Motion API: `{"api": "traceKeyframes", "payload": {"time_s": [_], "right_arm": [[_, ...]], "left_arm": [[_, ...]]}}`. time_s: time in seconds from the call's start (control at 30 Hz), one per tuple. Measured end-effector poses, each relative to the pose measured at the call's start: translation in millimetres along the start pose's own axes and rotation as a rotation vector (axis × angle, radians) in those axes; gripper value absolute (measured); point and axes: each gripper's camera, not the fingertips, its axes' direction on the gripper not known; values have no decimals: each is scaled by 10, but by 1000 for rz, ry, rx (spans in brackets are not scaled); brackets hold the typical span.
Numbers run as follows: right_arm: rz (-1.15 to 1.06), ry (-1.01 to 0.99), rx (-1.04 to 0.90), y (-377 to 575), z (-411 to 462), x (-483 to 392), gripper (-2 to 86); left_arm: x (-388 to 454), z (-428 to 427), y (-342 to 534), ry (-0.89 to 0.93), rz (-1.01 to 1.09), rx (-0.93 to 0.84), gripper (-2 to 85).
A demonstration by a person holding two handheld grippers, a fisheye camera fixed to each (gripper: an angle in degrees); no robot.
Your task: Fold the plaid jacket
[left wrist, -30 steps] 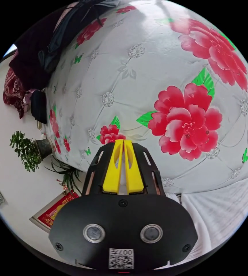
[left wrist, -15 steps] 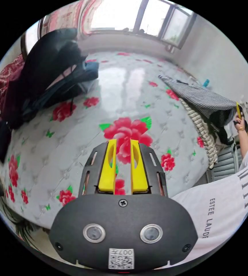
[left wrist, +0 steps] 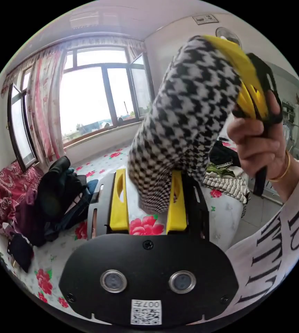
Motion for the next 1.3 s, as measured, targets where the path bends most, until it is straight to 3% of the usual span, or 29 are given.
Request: {"api": "traceKeyframes", "payload": {"time_s": [0.03,0.13,0.23,0.33,0.4,0.7,0.9,1.07,1.13,1.3], "right_arm": [[-6,-13,-33,3,164,-80,9],[-7,95,-120,103,615,-271,32],[50,336,-249,358,757,-88,63],[121,570,-506,806,1006,186,88],[191,511,-625,1053,1257,320,102],[158,391,-731,1119,2276,597,119],[-42,360,-702,674,2764,387,103],[-22,299,-678,318,2764,414,68],[-33,389,-590,143,2535,378,59],[-49,626,-132,-614,1073,-121,43]], "left_arm": [[-75,-120,96,17,-16,17,104],[-491,-417,616,-2,-120,-166,49],[-925,-845,1290,-53,-287,-247,41],[-1223,-1338,1780,-116,-407,-268,38],[-1352,-1644,2056,-138,-479,-251,37],[-1357,-2118,2473,-87,-558,-178,30],[-1366,-2441,2481,-101,-528,-112,24],[-1462,-2604,2364,-162,-466,-94,22],[-1490,-2689,2298,-222,-449,-89,20],[-1478,-2993,2031,-371,-387,-44,15]]}}
